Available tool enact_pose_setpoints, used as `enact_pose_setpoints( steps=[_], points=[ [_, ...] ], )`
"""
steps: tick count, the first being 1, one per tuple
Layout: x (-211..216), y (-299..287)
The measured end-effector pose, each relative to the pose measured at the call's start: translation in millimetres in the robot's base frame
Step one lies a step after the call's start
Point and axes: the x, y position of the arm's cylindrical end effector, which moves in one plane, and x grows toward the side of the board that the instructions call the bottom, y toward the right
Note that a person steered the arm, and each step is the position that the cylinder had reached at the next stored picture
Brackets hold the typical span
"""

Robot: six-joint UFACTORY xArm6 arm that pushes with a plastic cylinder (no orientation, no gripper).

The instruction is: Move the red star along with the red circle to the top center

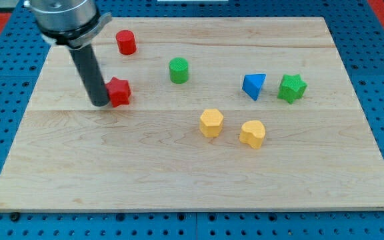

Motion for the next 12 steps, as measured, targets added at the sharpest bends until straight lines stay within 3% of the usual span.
enact_pose_setpoints(
  steps=[1,2,4,12],
  points=[
    [-15.3,7.6],
    [4.6,8.1],
    [21.2,63.8],
    [-100.6,-8.6]
  ],
)
